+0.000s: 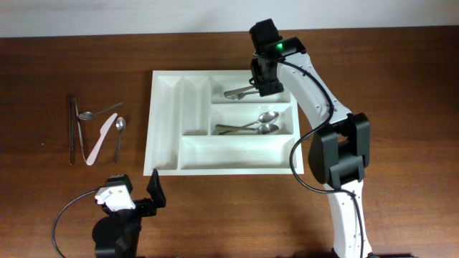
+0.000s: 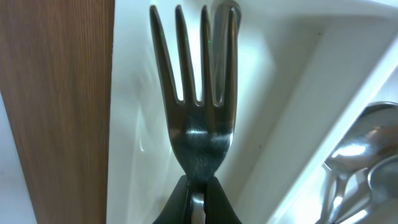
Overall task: Pack container
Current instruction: 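Lift the second fork and carry it into the upper compartment, then release the fork and raise the right gripper to the upper right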
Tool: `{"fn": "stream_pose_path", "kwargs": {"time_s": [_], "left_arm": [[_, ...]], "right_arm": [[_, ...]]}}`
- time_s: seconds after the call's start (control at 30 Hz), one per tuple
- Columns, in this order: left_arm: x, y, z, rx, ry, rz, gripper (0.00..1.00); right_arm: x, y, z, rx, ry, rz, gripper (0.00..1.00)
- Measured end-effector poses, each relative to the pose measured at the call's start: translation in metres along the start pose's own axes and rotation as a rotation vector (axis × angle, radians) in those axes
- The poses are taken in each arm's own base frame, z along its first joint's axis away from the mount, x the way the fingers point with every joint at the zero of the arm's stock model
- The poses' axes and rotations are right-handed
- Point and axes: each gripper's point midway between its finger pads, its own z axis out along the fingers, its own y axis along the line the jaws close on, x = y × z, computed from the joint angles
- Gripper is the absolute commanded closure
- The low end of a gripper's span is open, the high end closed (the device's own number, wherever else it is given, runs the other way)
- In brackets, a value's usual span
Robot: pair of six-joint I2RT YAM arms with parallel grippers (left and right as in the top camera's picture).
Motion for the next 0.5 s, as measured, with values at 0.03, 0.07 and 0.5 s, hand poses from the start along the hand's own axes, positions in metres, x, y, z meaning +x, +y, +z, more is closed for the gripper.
{"fn": "stream_pose_path", "kwargs": {"time_s": [0.03, 0.07, 0.5], "left_arm": [[0.000, 0.000, 0.000, 0.000, 0.000, 0.000, 0.01], [0.000, 0.000, 0.000, 0.000, 0.000, 0.000, 0.01], [0.000, 0.000, 0.000, 0.000, 0.000, 0.000, 0.01]], "right_arm": [[0.000, 0.001, 0.000, -0.004, -0.002, 0.000, 0.73], [0.000, 0.003, 0.000, -0.012, -0.003, -0.007, 0.60], [-0.006, 0.037, -0.002, -0.146, -0.021, -0.190, 0.31]]}}
